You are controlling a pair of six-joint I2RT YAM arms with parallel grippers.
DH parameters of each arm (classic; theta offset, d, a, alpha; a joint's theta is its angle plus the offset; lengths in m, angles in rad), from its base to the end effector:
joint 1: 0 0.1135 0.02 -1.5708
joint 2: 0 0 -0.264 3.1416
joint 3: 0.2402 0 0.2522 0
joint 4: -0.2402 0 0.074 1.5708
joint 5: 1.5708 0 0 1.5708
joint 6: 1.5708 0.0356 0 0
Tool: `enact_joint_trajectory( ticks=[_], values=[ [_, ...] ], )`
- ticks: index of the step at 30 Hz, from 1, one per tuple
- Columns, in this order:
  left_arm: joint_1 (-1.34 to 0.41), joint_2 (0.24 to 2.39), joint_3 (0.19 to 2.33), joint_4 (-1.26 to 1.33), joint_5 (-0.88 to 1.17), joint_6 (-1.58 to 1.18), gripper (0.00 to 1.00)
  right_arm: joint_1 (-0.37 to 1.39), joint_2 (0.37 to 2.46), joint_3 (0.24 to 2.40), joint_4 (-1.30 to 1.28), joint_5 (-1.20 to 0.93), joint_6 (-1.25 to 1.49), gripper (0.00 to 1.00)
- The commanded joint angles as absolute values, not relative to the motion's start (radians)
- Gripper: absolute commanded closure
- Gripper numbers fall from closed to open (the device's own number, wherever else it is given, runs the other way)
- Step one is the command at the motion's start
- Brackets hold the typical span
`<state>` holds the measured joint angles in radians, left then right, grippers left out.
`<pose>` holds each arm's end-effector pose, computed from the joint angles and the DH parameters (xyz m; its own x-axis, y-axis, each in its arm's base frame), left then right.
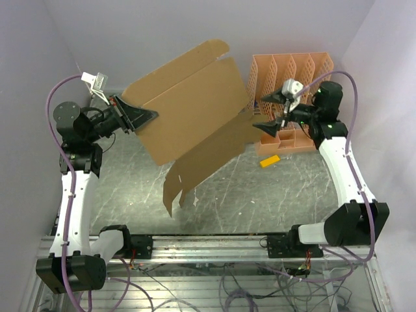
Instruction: Fold the paper box
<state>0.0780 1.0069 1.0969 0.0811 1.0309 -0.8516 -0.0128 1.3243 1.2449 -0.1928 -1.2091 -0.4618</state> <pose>0.2102 -0.0142 0.4341 -0.4920 -0.4264 -0.7590 0.6565 0.3910 -0.6451 0.2883 0.0296 0.3866 0.1587 -0.1597 -0.9743 -0.9222 0.3286 -0.2040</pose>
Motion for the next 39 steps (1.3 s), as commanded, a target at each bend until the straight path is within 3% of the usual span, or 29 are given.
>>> enact_joint_trajectory(
  ticks=[1, 6, 9, 12, 16, 19, 22, 27, 29, 34, 39],
  values=[
    [0.087, 0.997, 1.104, 0.121, 1.065, -0.843, 0.93, 0.106, 1.402, 1.362, -0.33, -1.125, -0.625, 0.02],
    [0.087, 0.996, 1.11, 0.124, 1.07, -0.841, 0.93, 0.129, 1.4, 1.291, -0.276, -1.014, -0.597, 0.09],
    [0.087, 1.002, 1.121, 0.111, 1.076, -0.831, 0.93, 0.129, 1.398, 1.272, -0.3, -0.985, -0.621, 0.18],
    [0.086, 1.003, 1.127, 0.107, 1.067, -0.823, 0.93, 0.133, 1.396, 1.267, -0.311, -0.971, -0.615, 0.36],
    [0.087, 0.99, 1.109, 0.14, 1.049, -0.833, 0.93, 0.156, 1.369, 1.239, -0.265, -0.955, -0.552, 0.7],
    [0.087, 0.981, 1.101, 0.143, 1.028, -0.823, 0.93, 0.21, 1.343, 1.226, -0.24, -0.906, -0.49, 0.85],
    [0.087, 0.972, 1.123, 0.063, 0.988, -0.743, 0.93, 0.309, 1.325, 1.232, -0.233, -0.714, -0.391, 1.0],
    [0.085, 0.948, 1.141, -0.016, 0.932, -0.649, 0.93, 0.473, 1.342, 1.269, -0.266, -0.427, -0.18, 1.0],
    [0.085, 0.946, 1.128, -0.01, 0.926, -0.645, 0.93, 0.488, 1.359, 1.28, -0.292, -0.46, -0.151, 0.95],
    [0.085, 0.948, 1.144, -0.094, 0.931, -0.554, 0.93, 0.488, 1.359, 1.292, -0.338, -0.567, -0.228, 0.4],
    [0.084, 0.949, 1.17, -0.154, 0.965, -0.482, 0.93, 0.435, 1.331, 1.331, -0.428, -0.739, -0.358, 0.17]
  ],
)
